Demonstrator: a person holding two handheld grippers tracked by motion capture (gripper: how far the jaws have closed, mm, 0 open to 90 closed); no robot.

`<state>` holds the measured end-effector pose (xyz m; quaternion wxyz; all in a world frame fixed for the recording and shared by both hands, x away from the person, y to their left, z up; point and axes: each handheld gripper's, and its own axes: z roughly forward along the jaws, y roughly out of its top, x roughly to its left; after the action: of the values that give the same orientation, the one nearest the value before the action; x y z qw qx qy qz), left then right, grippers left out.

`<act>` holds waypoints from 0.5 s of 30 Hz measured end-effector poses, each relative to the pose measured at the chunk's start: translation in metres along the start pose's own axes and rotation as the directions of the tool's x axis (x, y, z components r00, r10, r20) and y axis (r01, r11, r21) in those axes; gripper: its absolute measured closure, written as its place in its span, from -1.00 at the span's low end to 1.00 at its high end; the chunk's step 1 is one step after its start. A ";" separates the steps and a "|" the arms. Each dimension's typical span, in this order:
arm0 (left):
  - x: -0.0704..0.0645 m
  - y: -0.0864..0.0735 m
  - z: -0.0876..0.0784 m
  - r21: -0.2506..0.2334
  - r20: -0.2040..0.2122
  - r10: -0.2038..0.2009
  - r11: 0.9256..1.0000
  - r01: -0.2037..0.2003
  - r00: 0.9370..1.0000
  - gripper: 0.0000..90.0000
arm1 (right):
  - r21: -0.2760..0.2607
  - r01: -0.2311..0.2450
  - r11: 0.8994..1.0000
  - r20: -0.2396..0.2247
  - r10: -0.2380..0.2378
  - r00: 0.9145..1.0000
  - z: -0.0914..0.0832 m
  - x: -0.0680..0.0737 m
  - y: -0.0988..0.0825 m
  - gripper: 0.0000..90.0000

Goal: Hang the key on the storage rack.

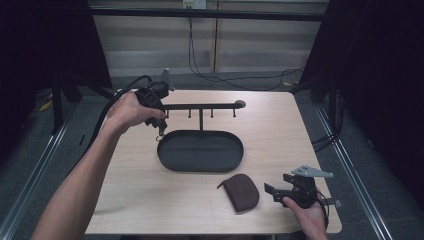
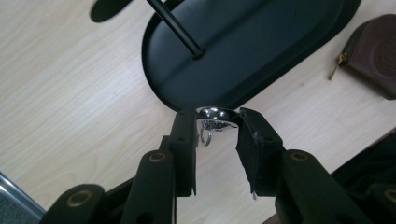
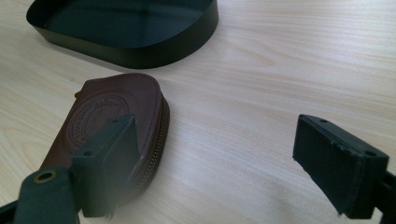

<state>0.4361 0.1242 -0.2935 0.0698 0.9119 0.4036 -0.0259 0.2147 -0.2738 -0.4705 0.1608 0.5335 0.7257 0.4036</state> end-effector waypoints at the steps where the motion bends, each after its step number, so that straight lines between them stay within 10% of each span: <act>1: 0.000 0.001 -0.001 -0.006 0.016 -0.010 1.000 0.010 1.000 0.51 | 0.000 -0.001 1.000 0.000 0.001 1.000 0.000 0.000 0.000 -0.69; 15: 0.006 0.020 0.005 0.006 0.009 -0.031 1.000 0.031 0.999 0.51 | 0.003 -0.003 1.000 -0.002 0.003 1.000 0.000 -0.001 0.000 -0.69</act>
<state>0.4551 0.1149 -0.2966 0.0686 0.9056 0.4173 -0.0322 0.2148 -0.2743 -0.4710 0.1586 0.5345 0.7255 0.4034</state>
